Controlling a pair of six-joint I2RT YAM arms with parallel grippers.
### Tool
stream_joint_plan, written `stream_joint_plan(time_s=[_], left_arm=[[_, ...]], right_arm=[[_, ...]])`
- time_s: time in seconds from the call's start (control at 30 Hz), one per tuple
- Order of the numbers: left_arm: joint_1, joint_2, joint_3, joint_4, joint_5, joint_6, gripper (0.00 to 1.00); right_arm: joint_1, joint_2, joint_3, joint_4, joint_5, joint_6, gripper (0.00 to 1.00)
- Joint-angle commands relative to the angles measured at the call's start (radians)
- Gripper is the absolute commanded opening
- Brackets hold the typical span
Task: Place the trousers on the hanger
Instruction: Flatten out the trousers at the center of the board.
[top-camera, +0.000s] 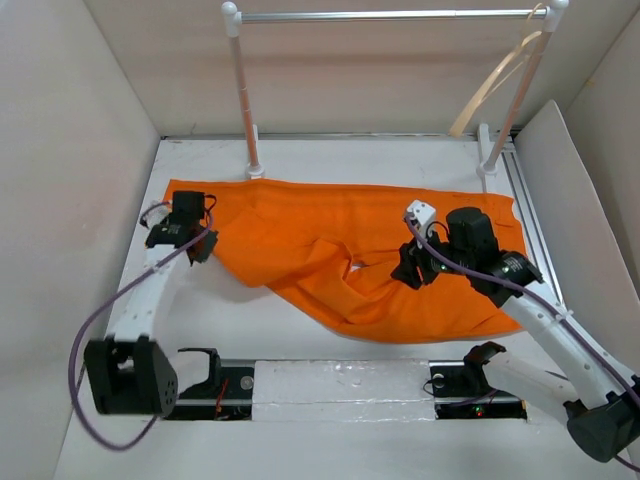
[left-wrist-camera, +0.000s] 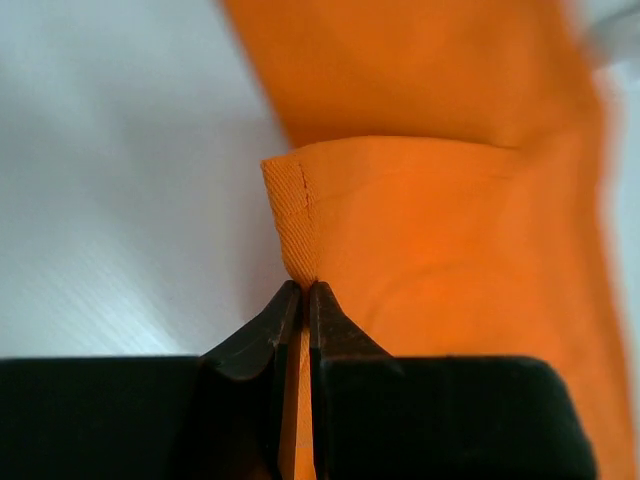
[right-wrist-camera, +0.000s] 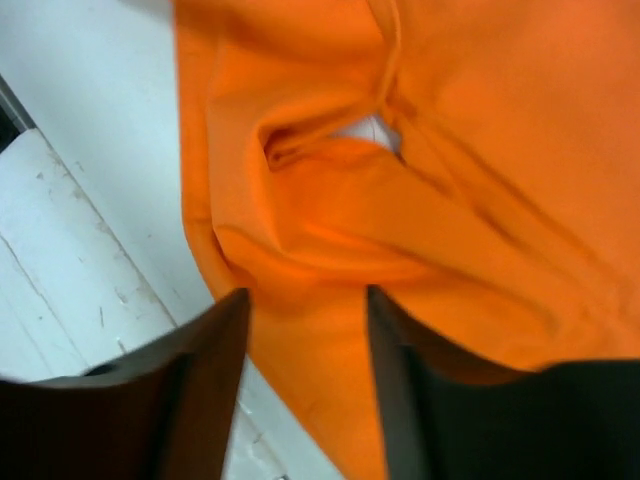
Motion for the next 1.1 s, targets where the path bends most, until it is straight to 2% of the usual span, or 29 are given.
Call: stream_joint_plan(time_s=[0.0, 0.17, 0.3, 0.33, 0.47, 0.53, 0.67, 0.77, 0.8, 0.9, 1.07], left_arm=[[0.002, -0.157, 0.158, -0.149, -0.116, 0.073, 0.00], [0.002, -0.268, 0.348, -0.298, -0.220, 0.096, 0.00], [0.002, -0.319, 0.408, -0.301, -0.248, 0.165, 0.00], [0.002, -0.331, 0.416, -0.301, -0.258, 0.200, 0.00], [0.002, -0.374, 0.419, -0.280, -0.275, 0.303, 0.00], [0.002, -0.409, 0.402, -0.262, -0.257, 0.339, 0.00], [0.002, -0.467, 0.349, -0.202, -0.154, 0.414, 0.00], [-0.035, -0.501, 0.316, -0.170, -0.137, 0.425, 0.00], [-0.035, -0.509, 0.309, -0.160, -0.136, 0.435, 0.00], [-0.056, -0.518, 0.306, -0.150, -0.097, 0.452, 0.00], [-0.112, -0.530, 0.267, -0.117, -0.078, 0.458, 0.00]], right_arm=[[-0.035, -0.051, -0.086, -0.046, 0.028, 0.045, 0.60], [-0.171, -0.117, -0.180, -0.076, -0.007, 0.176, 0.55], [-0.254, -0.031, -0.128, -0.161, 0.066, 0.221, 0.47], [-0.324, -0.007, -0.107, -0.179, 0.097, 0.217, 0.45], [-0.490, 0.073, 0.020, -0.282, 0.238, 0.247, 0.42], [-0.575, 0.108, 0.041, -0.282, 0.293, 0.250, 0.42], [-0.899, 0.219, 0.064, -0.283, 0.351, 0.263, 0.40], [-1.038, 0.268, 0.077, -0.282, 0.402, 0.266, 0.40], [-1.134, 0.302, 0.070, -0.276, 0.404, 0.263, 0.40], [-1.292, 0.361, 0.059, -0.268, 0.448, 0.256, 0.41], [-1.406, 0.385, 0.038, -0.270, 0.439, 0.269, 0.44]])
